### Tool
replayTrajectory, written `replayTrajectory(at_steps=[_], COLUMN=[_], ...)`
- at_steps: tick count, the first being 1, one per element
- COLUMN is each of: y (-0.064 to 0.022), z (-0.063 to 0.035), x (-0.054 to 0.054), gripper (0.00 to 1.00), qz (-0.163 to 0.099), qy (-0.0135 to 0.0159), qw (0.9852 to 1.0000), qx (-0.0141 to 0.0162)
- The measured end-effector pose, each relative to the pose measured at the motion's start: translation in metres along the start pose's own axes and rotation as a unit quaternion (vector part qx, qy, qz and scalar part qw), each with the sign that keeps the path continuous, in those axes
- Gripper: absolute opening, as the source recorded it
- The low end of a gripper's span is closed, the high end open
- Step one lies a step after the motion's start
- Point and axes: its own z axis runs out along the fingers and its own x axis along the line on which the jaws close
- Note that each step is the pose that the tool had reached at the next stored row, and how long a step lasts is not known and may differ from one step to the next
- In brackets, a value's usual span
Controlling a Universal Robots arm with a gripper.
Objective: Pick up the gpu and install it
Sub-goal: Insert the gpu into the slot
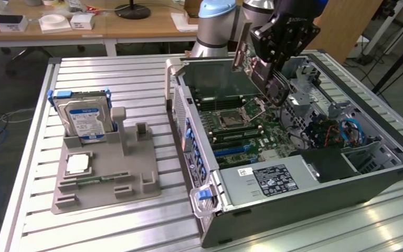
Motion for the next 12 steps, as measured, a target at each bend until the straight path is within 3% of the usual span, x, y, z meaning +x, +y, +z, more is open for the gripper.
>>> replayTrajectory(at_steps=[12], y=[0.0], z=[0.0], x=[0.0], gripper=[0.26], qz=[-0.027], qy=[0.0011], qw=[0.9996], qx=[-0.0005])
